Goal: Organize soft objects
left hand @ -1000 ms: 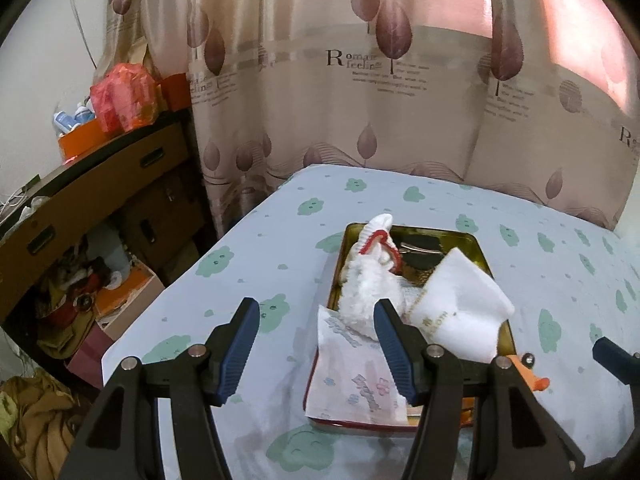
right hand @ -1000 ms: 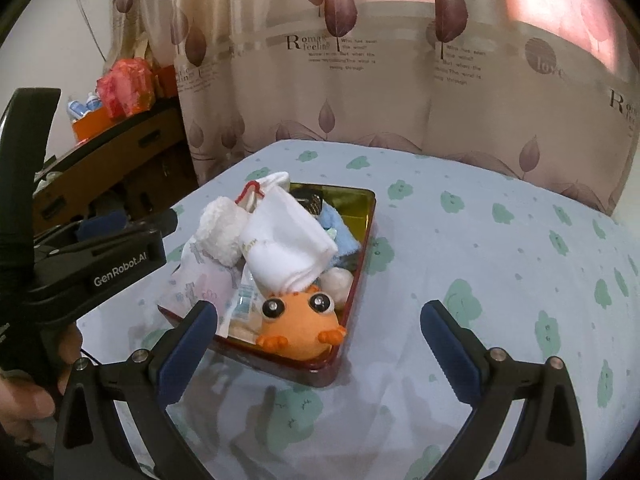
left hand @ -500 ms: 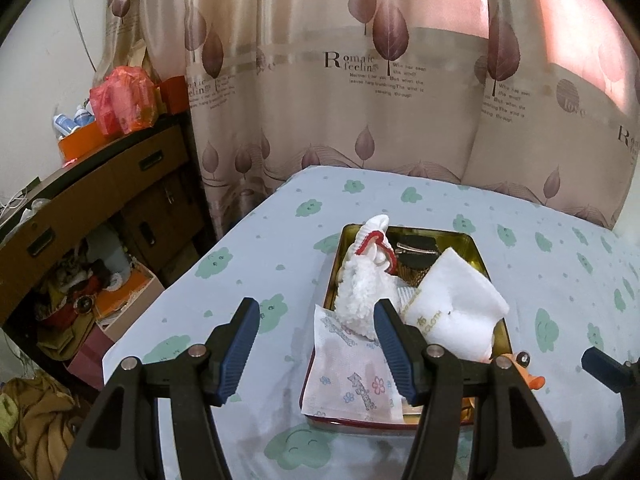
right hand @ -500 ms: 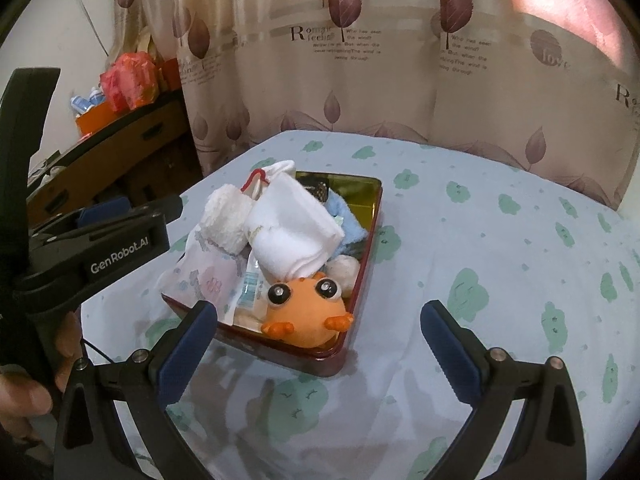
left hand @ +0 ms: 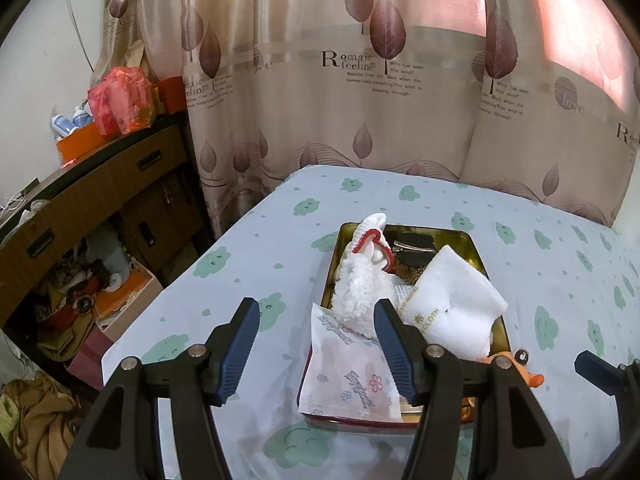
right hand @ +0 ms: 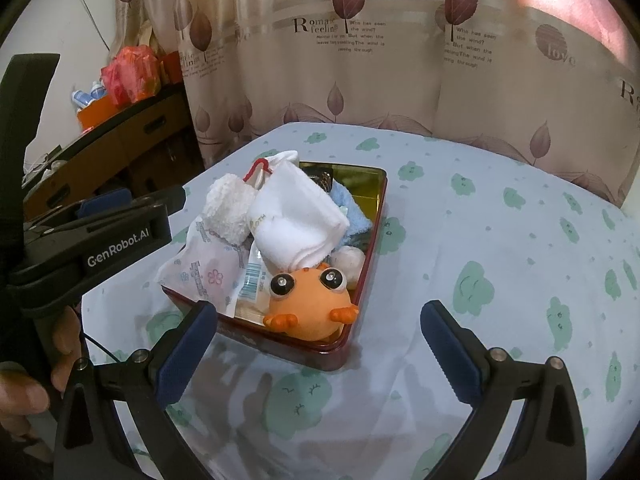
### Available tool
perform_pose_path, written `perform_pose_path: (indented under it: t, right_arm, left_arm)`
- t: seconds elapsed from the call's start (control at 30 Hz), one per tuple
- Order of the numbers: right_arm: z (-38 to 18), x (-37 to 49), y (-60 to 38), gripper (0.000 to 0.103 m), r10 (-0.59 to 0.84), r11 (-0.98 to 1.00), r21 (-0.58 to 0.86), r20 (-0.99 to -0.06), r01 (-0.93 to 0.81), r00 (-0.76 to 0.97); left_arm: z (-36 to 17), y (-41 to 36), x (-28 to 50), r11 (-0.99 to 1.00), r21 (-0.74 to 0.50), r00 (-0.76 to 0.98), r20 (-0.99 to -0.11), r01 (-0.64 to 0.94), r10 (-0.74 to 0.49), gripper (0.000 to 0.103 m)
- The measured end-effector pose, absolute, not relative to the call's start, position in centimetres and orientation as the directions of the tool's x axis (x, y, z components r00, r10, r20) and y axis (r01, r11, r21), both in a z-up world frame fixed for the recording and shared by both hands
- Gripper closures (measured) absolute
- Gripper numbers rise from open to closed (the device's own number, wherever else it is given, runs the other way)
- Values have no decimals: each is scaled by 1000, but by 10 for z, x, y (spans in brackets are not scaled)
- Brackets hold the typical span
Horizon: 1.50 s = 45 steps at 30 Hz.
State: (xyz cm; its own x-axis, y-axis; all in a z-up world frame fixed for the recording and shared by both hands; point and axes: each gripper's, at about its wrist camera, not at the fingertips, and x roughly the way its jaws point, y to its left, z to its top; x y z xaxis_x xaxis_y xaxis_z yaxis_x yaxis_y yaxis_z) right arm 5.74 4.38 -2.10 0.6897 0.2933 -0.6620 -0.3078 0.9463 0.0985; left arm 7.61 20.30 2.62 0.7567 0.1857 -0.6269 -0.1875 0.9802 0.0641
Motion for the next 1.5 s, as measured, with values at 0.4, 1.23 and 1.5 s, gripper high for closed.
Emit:
perform_pose_path:
  t: [0.4,1.23,1.5]
  right_arm:
    - [-22,58,44,2,294,946,98,-663,-309,689]
    - [-25,57,44,2,300,943,100,-671,-319,678]
    - [-26,56,46,2,303,941,101,-672,-322,675]
  left_arm:
    - [26,202,75,980,64,760,-623,-189,187,42]
    - [27,200,75,979,67,760,-621,-190,190,42]
    - [27,200,75,980,68,760,-622,-188,189,42]
